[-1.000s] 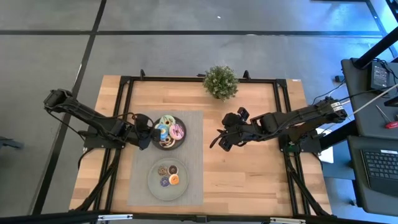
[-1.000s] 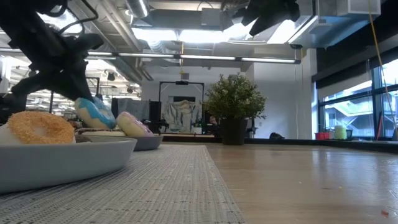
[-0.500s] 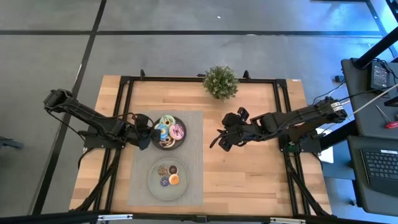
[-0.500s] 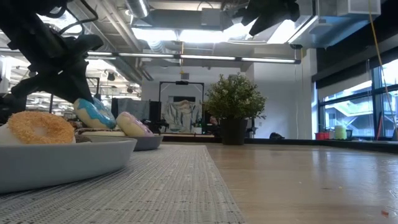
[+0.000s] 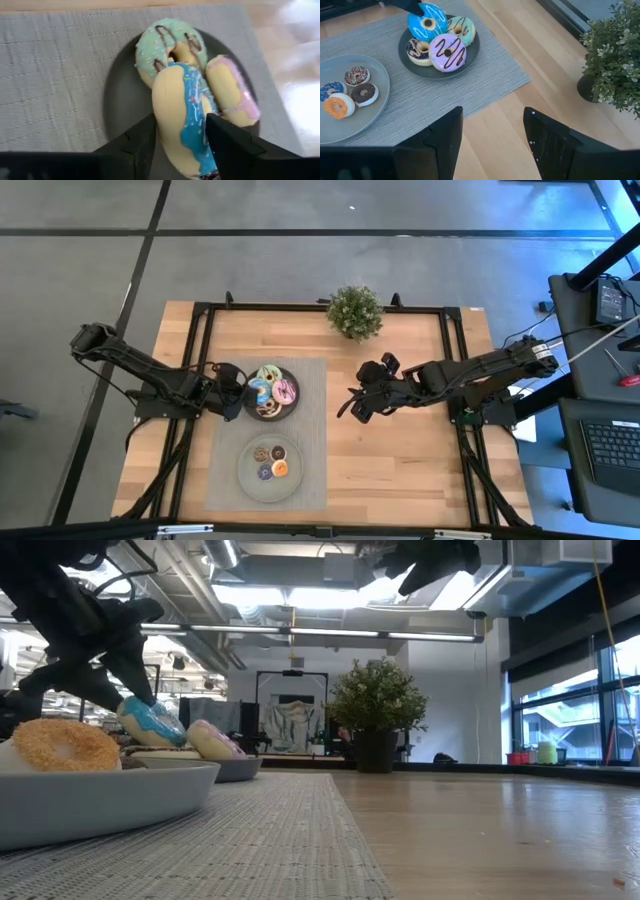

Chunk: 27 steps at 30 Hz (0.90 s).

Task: Pick & Place donuts
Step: Put the big blue donut on the black plate

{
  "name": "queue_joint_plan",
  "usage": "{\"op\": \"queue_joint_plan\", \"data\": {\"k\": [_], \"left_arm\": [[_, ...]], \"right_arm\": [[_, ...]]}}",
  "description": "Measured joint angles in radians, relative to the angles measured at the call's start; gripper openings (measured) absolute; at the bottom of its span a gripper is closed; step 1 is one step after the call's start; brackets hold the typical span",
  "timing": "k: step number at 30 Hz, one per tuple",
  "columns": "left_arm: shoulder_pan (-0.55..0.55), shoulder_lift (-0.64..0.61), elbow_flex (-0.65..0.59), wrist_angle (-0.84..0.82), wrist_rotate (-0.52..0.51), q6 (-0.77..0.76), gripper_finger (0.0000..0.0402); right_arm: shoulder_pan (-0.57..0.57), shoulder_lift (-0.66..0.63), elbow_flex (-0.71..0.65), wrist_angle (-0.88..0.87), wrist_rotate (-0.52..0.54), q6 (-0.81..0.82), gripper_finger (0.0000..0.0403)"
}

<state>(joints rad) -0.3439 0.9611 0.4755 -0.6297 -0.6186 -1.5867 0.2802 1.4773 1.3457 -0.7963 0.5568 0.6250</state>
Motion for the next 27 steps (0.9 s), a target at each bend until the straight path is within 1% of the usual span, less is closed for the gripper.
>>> {"op": "queue_joint_plan", "data": {"k": [6, 12, 19, 24, 27], "left_arm": [[0.000, 0.000, -0.001, -0.070, 0.040, -0.013, 0.0178], [0.000, 0.000, -0.001, -0.093, 0.049, -0.015, 0.0174], [0.033, 0.000, -0.001, -0.096, 0.169, 0.031, 0.0173], [0.068, 0.000, -0.001, -0.094, 0.155, 0.062, 0.0175], [0.095, 0.000, -0.001, -0.093, 0.167, 0.095, 0.0174]], "right_arm": [[0.000, 0.000, 0.000, 0.001, 0.000, 0.000, 0.0211], [0.000, 0.000, 0.000, 0.001, 0.000, 0.000, 0.0211], [0.000, 0.000, 0.000, 0.006, 0.000, -0.001, 0.0211], [0.000, 0.000, 0.000, 0.021, 0.000, -0.003, 0.0211], [0.000, 0.000, 0.000, 0.023, 0.000, -0.004, 0.0211]]}}
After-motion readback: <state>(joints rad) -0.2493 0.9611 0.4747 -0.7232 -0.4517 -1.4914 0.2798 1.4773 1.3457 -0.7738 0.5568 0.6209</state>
